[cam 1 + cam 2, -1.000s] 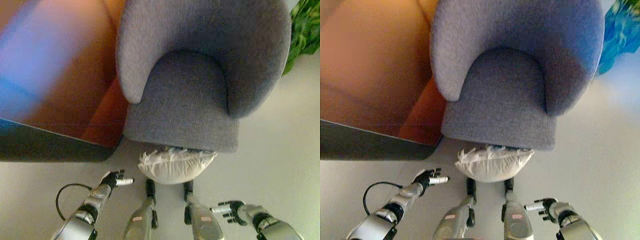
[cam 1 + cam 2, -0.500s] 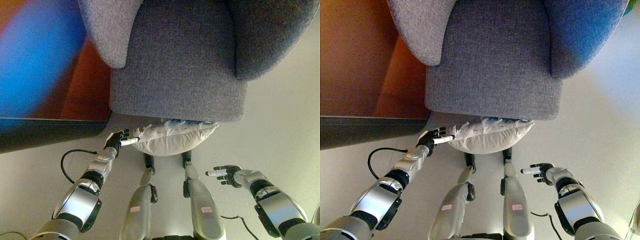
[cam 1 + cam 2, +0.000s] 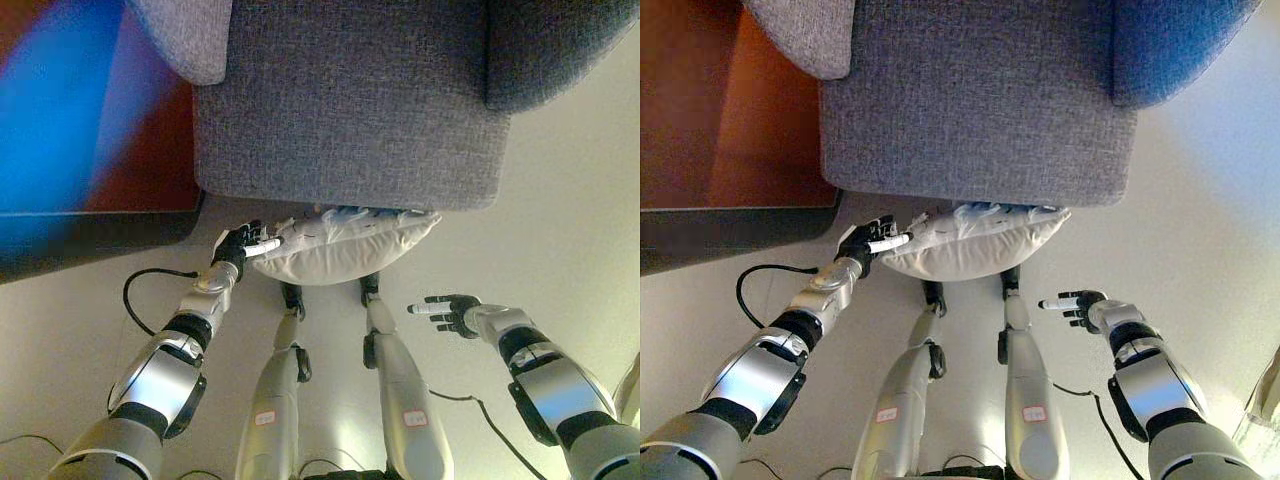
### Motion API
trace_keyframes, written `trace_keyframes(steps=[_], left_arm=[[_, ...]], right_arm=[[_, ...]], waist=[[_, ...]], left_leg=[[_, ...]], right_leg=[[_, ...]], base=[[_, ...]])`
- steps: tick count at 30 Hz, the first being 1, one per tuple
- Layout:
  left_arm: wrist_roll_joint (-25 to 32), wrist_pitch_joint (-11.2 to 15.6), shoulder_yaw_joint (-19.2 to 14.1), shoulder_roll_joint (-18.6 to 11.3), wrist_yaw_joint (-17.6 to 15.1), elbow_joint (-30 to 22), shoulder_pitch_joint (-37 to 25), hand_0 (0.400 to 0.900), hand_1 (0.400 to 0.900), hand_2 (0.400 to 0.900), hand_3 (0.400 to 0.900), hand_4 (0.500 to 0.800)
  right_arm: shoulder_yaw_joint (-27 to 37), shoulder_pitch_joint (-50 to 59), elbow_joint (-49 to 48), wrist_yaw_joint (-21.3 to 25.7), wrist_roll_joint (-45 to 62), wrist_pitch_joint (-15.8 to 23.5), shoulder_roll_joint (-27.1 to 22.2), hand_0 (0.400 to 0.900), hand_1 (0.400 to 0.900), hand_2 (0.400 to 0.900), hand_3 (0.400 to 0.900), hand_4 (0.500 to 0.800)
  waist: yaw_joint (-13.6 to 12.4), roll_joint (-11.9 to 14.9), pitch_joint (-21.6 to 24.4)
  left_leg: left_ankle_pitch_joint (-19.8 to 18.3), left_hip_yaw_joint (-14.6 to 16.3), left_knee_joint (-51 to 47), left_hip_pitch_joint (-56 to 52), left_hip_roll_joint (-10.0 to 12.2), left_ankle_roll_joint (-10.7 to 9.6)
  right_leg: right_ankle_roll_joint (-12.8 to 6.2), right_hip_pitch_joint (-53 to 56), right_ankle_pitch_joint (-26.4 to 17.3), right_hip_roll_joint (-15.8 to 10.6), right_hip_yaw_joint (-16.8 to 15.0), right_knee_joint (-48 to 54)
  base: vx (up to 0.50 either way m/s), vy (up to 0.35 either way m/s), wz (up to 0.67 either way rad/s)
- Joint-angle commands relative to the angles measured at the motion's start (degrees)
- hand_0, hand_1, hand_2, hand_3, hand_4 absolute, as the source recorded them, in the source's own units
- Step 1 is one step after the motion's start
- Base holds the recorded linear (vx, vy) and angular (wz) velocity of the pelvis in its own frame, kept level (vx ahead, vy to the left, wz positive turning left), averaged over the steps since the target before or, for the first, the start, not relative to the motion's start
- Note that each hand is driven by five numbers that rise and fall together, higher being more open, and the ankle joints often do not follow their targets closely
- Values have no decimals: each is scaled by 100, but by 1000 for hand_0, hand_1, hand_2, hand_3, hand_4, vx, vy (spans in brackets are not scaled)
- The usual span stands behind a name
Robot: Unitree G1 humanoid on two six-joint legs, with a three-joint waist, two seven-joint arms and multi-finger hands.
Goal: Pick up the pillow and put it on the sofa.
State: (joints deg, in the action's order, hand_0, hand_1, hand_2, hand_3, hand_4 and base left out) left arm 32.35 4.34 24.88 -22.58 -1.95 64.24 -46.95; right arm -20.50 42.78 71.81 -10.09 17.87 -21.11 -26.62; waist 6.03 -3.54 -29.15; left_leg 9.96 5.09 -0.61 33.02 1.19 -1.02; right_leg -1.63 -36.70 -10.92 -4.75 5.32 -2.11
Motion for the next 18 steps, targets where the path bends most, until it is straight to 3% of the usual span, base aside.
trace_keyframes(steps=[1,18], left_arm=[[17,-66,-91,-214,-36,-11,-184,900,900,900,900,800],[-78,-739,81,-100,88,34,-717,900,900,900,900,800]], right_arm=[[-192,-37,125,155,141,-290,-261,900,900,900,900,800],[-266,565,134,421,330,-493,-209,900,900,900,900,800]], waist=[[-35,90,-65],[-57,124,-65]], left_leg=[[-414,102,866,565,-237,-332],[-388,47,1137,1311,-182,-367]], right_leg=[[-363,-403,493,170,-171,-689],[-403,-1088,498,147,-84,-917]], base=[[0,0,0],[-3,-4,0]])
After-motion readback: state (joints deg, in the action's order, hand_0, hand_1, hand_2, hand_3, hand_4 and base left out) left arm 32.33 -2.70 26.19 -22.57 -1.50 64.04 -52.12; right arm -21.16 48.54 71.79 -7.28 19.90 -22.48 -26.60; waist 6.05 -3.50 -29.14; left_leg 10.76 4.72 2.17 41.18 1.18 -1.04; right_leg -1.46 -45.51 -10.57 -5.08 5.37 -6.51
